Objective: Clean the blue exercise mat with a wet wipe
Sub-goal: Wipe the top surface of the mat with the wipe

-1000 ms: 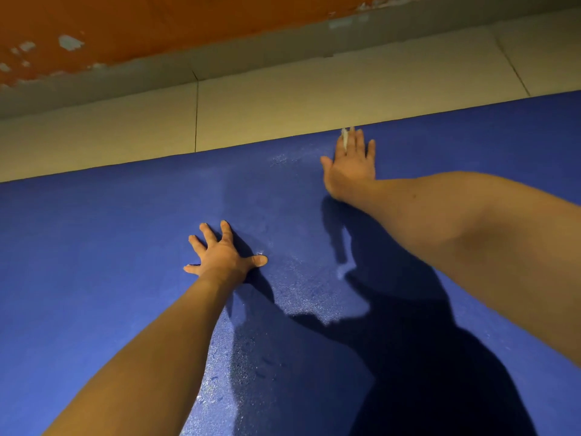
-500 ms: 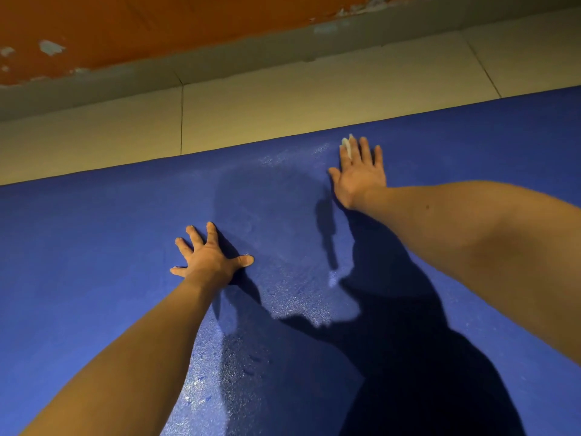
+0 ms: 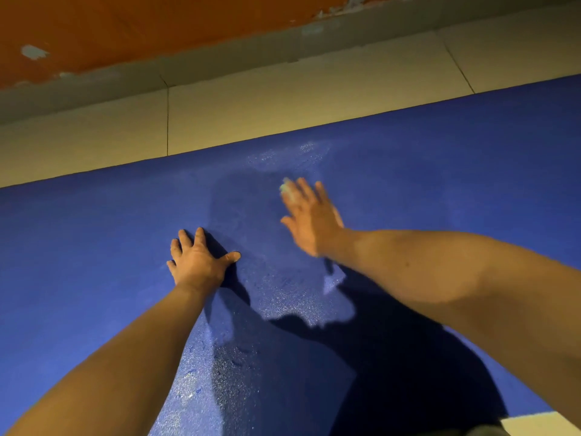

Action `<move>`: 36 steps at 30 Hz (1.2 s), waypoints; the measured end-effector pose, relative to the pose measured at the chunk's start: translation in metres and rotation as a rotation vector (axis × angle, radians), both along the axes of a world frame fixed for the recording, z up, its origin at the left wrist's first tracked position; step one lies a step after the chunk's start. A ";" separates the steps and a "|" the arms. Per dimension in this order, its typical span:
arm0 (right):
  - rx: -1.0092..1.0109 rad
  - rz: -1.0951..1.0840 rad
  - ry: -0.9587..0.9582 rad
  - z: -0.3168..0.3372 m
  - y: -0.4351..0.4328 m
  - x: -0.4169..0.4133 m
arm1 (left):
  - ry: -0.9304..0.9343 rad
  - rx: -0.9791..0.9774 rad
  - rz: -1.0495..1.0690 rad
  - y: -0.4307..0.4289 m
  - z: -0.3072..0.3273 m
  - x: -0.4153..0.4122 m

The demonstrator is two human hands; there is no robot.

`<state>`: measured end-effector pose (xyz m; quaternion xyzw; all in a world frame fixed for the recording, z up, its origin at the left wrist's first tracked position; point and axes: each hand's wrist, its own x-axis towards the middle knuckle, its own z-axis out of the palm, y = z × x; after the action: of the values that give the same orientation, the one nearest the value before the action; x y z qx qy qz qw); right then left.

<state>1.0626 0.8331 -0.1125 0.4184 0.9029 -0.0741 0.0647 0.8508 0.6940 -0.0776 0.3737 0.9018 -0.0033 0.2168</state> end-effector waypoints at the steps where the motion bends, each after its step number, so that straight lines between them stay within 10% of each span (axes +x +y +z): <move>1: -0.017 -0.113 0.018 0.002 0.018 0.012 | 0.012 0.010 -0.016 -0.002 0.001 0.002; 8: -0.144 -0.335 0.084 0.005 0.015 0.015 | -0.005 0.016 -0.102 -0.012 0.001 0.014; 17: -0.027 0.212 0.038 -0.002 -0.078 0.016 | -0.003 0.016 -0.145 -0.023 0.001 0.030; 25: -0.056 -0.234 0.063 -0.002 -0.019 0.047 | 0.030 -0.003 -0.296 -0.040 0.005 0.047; 36: -0.222 0.132 0.301 0.006 -0.147 0.039 | -0.001 -0.046 -0.356 -0.059 0.012 0.071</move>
<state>1.1021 0.6857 -0.1060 0.3328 0.9141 -0.2307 -0.0207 0.9221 0.6345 -0.0657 0.5222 0.8212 -0.0622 0.2216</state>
